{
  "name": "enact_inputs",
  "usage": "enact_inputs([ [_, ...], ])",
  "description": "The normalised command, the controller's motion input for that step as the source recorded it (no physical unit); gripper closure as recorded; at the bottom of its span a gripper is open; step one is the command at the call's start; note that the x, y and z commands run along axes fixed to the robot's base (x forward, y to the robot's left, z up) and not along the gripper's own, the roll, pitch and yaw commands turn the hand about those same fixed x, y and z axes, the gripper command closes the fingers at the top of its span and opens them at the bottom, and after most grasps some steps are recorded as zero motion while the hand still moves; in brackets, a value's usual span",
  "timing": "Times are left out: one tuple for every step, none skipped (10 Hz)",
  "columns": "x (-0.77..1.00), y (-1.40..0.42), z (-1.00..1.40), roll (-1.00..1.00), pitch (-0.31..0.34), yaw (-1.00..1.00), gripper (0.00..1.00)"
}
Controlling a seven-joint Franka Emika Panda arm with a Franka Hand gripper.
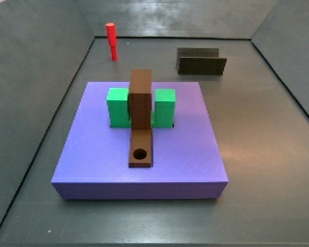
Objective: Pick up the blue object. Move up. Place the blue object on the fixture. Regrasp the blue object. Move to above the board. Insert the blue object.
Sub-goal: Move to above the board.
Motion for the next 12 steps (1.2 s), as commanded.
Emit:
enact_inputs([
  [0.04,-0.03,0.50,0.00,0.111,-0.01,1.00],
  [-0.90,-1.40,0.32,-1.00,0.248,-0.16,1.00],
  [-0.91,-1.40,0.31,-1.00,0.242,-0.15,1.00],
  [-0.97,-1.40,0.34,-1.00,0.239,-0.13,1.00],
  [-0.99,-1.40,0.29,-1.00,0.238,-0.10,1.00],
  [-0.96,-1.40,0.29,-1.00,0.248,-0.09,1.00],
  [-0.69,-0.98,0.23,-1.00,0.253,-0.07,1.00],
  [-0.41,-0.55,0.13,-1.00,0.263,-0.06,1.00],
  [-0.17,-0.24,0.05,-1.00,0.251,-0.04,1.00],
  [-0.11,-0.13,0.03,-0.99,0.220,-0.03,1.00],
  [-0.08,-0.05,0.03,-0.74,0.127,0.00,1.00],
  [-0.07,-0.03,0.00,-0.51,0.046,0.00,1.00],
])
